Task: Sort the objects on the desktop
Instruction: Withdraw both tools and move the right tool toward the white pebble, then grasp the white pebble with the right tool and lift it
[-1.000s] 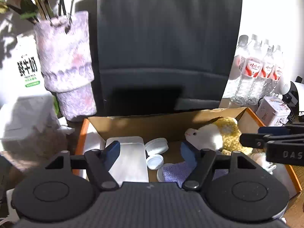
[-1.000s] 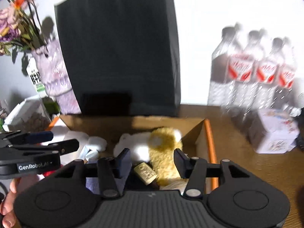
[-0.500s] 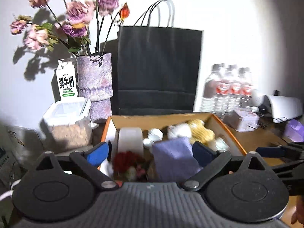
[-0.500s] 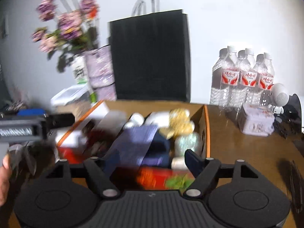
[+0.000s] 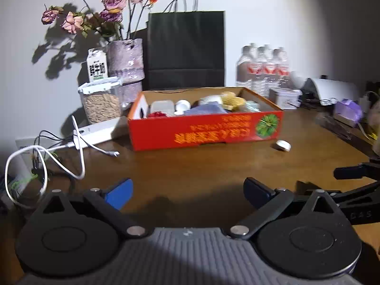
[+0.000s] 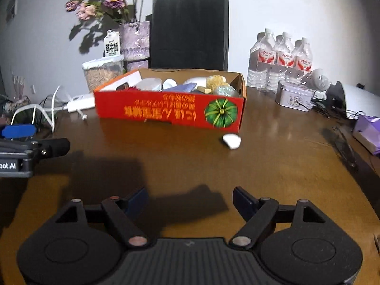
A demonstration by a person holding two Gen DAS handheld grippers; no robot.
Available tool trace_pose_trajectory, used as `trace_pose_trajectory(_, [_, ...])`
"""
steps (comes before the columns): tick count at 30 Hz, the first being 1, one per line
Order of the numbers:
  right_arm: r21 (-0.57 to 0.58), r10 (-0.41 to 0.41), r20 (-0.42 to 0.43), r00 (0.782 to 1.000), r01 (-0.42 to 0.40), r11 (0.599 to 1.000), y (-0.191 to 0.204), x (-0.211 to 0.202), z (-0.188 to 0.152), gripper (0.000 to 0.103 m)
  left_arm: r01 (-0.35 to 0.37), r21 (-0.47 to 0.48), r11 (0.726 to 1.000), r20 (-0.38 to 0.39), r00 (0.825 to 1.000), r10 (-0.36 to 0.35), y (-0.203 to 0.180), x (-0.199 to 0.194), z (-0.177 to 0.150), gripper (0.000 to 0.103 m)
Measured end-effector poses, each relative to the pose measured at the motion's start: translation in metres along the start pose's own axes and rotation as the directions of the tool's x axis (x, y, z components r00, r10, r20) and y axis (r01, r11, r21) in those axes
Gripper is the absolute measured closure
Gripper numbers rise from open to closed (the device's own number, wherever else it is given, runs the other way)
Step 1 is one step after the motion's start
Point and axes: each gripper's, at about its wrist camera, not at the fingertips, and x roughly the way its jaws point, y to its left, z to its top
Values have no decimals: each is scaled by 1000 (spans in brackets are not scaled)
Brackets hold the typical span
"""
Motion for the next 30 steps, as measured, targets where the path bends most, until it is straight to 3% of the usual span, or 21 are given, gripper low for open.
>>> trace_pose_trajectory(3, [-14, 3, 25, 1000, -3, 1000, 11, -12, -14, 24, -15, 23, 1000, 5, 1000, 15, -7, -11, -18, 1])
trace_pose_trajectory(8, [6, 21, 65, 998, -21, 1000, 15, -30, -29, 24, -1, -16, 1000, 14, 1000, 1, -14, -29, -38, 1])
trace_pose_trajectory(13, [32, 25, 61, 998, -27, 999, 8, -32, -33, 24, -17, 24, 1000, 6, 1000, 17, -22, -31, -48, 1])
trace_pose_trajectory(21, [64, 12, 65, 998, -16, 998, -11, -19, -18, 24, 0, 14, 1000, -22, 1000, 1, -20, -15, -37, 1])
trace_pose_trajectory(30, [101, 4, 46, 999, -9, 995, -55, 32, 29, 26, 52, -6, 999, -43, 998, -52, -17, 29, -4, 4])
